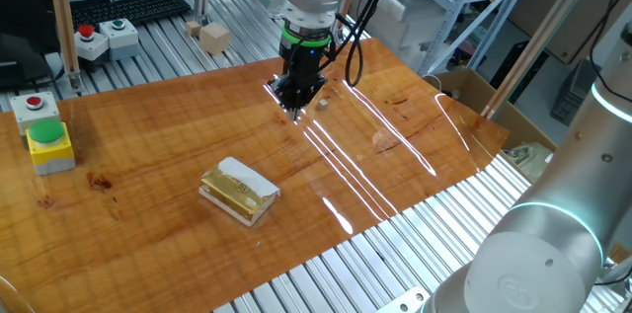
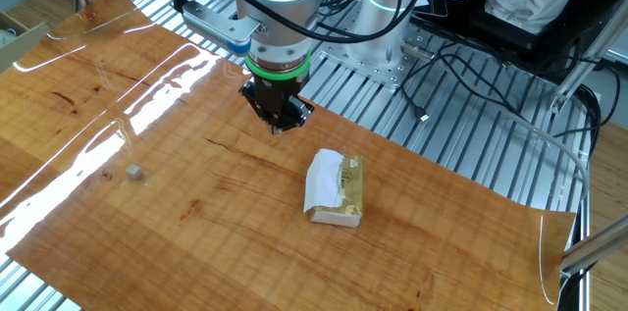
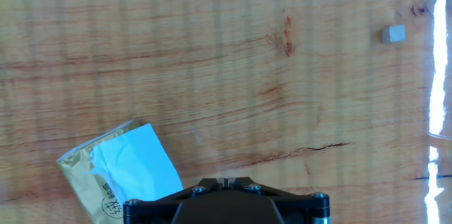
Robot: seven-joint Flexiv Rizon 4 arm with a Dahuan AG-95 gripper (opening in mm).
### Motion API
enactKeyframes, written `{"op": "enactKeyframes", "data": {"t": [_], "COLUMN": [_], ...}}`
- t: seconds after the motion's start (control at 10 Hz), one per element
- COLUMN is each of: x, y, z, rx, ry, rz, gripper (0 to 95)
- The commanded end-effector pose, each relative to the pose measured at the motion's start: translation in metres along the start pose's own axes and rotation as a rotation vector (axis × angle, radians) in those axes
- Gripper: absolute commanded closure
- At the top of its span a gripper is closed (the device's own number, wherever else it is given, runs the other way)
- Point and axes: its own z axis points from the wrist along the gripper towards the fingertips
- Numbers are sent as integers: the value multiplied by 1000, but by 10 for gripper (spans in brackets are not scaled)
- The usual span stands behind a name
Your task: Use the gripper to push the small block from left to right
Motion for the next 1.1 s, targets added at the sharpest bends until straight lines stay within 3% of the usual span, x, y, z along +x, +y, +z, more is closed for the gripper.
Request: {"op": "enactKeyframes", "data": {"t": [0.1,0.6,0.7,1.1], "x": [-1,-1,-39,-39], "y": [0,0,-71,-69], "z": [0,0,50,58], "rx": [0,0,-29,-22], "ry": [1,1,13,-9], "rz": [0,0,-25,-41], "gripper": [950,950,950,950]}}
